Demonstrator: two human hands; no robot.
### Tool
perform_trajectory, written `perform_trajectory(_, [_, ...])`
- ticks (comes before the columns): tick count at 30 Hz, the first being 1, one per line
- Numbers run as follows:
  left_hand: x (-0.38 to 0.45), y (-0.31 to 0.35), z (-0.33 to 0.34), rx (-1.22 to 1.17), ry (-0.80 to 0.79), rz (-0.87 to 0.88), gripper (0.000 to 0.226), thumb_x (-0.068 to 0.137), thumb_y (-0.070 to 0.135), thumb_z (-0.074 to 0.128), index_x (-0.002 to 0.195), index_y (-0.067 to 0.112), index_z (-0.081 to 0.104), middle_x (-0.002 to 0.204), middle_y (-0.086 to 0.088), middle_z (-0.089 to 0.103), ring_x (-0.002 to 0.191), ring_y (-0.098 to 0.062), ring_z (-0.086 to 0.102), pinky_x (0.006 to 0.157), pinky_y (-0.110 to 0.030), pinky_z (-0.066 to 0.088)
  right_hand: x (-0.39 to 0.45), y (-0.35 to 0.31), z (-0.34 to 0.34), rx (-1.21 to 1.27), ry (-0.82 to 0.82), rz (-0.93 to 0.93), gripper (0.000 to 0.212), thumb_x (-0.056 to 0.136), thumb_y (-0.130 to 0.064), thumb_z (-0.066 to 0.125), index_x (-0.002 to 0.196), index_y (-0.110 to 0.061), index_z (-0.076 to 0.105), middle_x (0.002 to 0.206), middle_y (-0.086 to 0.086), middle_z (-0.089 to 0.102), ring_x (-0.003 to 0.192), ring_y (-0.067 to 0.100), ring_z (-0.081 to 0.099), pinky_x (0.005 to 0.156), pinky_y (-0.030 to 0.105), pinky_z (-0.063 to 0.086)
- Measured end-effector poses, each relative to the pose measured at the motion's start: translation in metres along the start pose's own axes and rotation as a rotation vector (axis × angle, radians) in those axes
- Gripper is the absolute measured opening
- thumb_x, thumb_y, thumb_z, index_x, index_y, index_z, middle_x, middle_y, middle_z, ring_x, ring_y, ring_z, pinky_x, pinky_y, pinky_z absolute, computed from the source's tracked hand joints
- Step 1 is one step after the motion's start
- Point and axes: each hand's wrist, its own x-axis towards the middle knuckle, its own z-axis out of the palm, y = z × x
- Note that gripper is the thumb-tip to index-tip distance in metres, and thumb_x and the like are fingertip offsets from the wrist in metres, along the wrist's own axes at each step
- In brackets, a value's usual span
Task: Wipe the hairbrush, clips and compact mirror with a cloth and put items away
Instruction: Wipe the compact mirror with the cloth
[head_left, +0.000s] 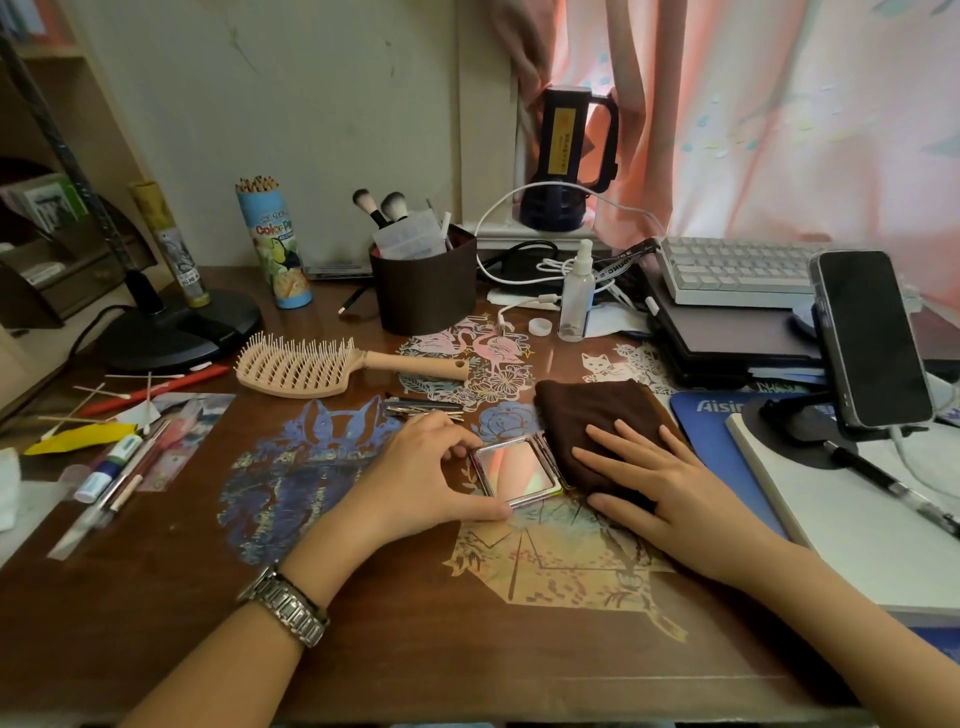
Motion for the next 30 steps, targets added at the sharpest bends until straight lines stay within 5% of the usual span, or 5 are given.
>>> perform_trajectory(3, [0.001,-0.002,0.001,0.016,0.025,0.019,0.075,0.053,0.068,0.075,0.114,0.027,0.061,0.097,0.013,0.048,0.093,-0.003,0.047,0.082,-0.025,0.046,0.001,-0.003,-0.005,0.052,-0.002,0.02,0.059,0.081,-0.076,0.015,0.134,-0.055,0.031,0.15,-0.029,0.015,0.142,-0.002,0.001,0.118,0.035,-0.002])
perform_trajectory(7, [0.002,-0.002,0.001,0.059,0.025,0.022,0.077,0.05,0.074,0.069,0.111,0.028,0.061,0.096,0.014,0.048,0.092,-0.002,0.047,0.082,-0.027,0.048,0.014,-0.018,-0.017,0.079,0.085,0.056,0.054,0.086,-0.067,0.026,0.124,-0.042,0.055,0.139,-0.016,0.045,0.132,0.005,0.036,0.112,0.037,0.028])
perform_trajectory(10, [0.003,0.0,-0.002,0.083,0.018,0.019,0.073,0.053,0.07,0.073,0.111,0.028,0.059,0.096,0.015,0.047,0.091,-0.001,0.046,0.082,-0.027,0.048,0.033,-0.026,-0.021,0.124,0.094,0.081,0.044,0.091,-0.054,0.039,0.128,-0.035,0.054,0.138,-0.01,0.047,0.124,0.009,0.044,0.105,0.033,0.036])
perform_trajectory(16, [0.007,0.004,-0.006,0.132,-0.009,0.022,0.072,0.054,0.07,0.072,0.112,0.029,0.057,0.096,0.017,0.043,0.093,-0.003,0.044,0.082,-0.028,0.047,0.042,-0.021,-0.016,0.07,-0.017,0.109,0.051,0.091,-0.055,0.041,0.138,-0.037,0.04,0.148,-0.008,0.035,0.135,0.014,0.032,0.114,0.046,0.023])
perform_trajectory(30, [-0.009,-0.022,-0.029,0.146,-0.027,0.044,0.072,0.049,0.074,0.065,0.107,0.034,0.058,0.096,0.018,0.047,0.09,-0.002,0.048,0.08,-0.025,0.048,0.037,-0.015,-0.006,0.062,-0.01,0.101,0.057,0.089,-0.059,0.031,0.143,-0.041,0.028,0.154,-0.01,0.024,0.145,0.016,0.01,0.118,0.047,0.005])
